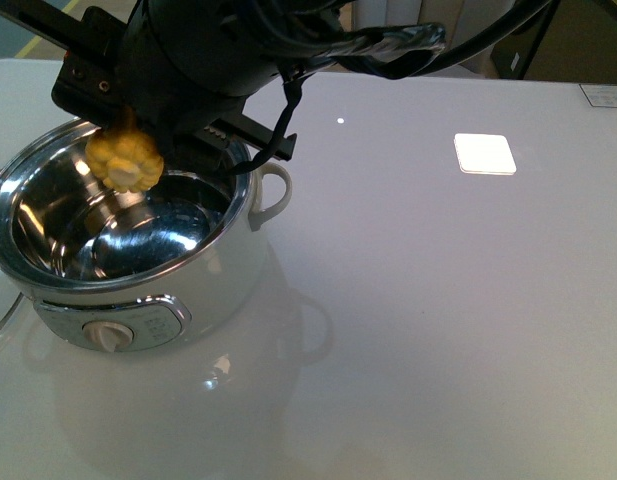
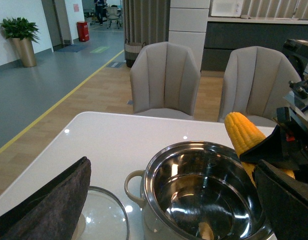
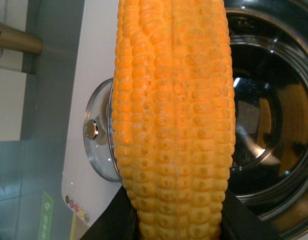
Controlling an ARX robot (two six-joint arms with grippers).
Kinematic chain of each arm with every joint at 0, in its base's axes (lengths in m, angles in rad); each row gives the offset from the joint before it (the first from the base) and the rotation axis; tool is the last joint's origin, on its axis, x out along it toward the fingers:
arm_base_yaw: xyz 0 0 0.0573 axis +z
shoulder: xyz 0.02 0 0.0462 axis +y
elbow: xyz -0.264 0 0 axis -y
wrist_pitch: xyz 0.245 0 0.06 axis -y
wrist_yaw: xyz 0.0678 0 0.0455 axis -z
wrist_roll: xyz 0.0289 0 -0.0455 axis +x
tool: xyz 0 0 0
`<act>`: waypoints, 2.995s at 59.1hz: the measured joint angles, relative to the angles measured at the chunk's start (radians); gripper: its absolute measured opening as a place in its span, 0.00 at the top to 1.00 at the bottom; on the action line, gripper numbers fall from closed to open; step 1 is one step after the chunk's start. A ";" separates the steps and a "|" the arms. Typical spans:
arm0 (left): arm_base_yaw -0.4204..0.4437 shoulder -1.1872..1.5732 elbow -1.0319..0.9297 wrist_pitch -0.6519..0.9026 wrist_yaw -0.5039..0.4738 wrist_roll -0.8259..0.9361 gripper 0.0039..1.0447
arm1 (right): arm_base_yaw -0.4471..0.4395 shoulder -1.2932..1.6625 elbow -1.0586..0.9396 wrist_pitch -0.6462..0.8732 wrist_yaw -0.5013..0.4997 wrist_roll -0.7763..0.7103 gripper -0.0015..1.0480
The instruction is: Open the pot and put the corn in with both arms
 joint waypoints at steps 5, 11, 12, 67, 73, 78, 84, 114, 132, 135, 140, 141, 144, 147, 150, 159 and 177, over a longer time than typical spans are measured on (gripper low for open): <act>0.000 0.000 0.000 0.000 0.000 0.000 0.06 | 0.008 0.016 0.010 -0.009 -0.007 0.009 0.78; 0.000 0.000 0.000 0.000 0.000 0.000 0.06 | 0.013 0.034 0.017 -0.018 -0.015 0.026 0.78; 0.000 0.000 0.000 0.000 0.000 0.000 0.06 | 0.014 0.037 0.019 -0.021 -0.016 0.028 0.78; 0.000 0.000 0.000 0.000 0.000 0.000 0.06 | -0.007 0.024 -0.053 -0.033 0.024 0.058 0.08; 0.000 0.000 0.000 0.000 0.000 0.000 0.06 | -0.046 -0.032 -0.103 -0.003 0.039 0.064 0.08; 0.000 0.000 0.000 0.000 0.000 0.000 0.06 | -0.090 -0.097 -0.148 0.020 0.050 0.064 0.08; 0.000 0.000 0.000 0.000 0.000 0.000 0.06 | -0.187 -0.228 -0.230 0.051 0.074 0.046 0.08; 0.000 0.000 0.000 0.000 0.000 0.000 0.06 | -0.484 -0.766 -0.681 0.192 0.360 -0.374 0.08; 0.000 0.000 0.000 0.000 0.000 0.000 0.06 | -0.599 -1.004 -0.916 0.239 0.465 -0.501 0.08; 0.000 0.000 0.000 0.000 0.000 0.000 0.06 | -0.616 -1.001 -0.951 0.317 0.400 -0.538 0.12; 0.000 0.000 0.000 0.000 0.000 0.000 0.06 | -0.645 -1.004 -1.051 0.576 0.238 -0.672 0.25; 0.000 0.000 0.000 0.000 0.000 0.000 0.06 | -0.647 -1.007 -1.062 0.599 0.225 -0.686 0.27; 0.000 0.000 0.000 0.000 0.000 0.000 0.06 | -0.655 -1.029 -1.101 0.668 0.195 -0.732 0.35; 0.000 0.000 0.000 0.000 0.000 0.000 0.06 | -0.666 -1.070 -1.130 0.682 0.183 -0.770 0.45; 0.000 0.000 0.000 0.000 0.000 0.000 0.06 | -0.680 -1.114 -1.160 0.677 0.175 -0.790 0.57; 0.000 0.000 0.000 0.000 0.000 0.000 0.06 | -0.752 -1.210 -1.224 0.631 0.098 -0.810 0.85; 0.000 0.000 0.000 0.000 0.000 0.000 0.06 | -0.763 -1.388 -1.287 0.522 0.093 -0.818 0.98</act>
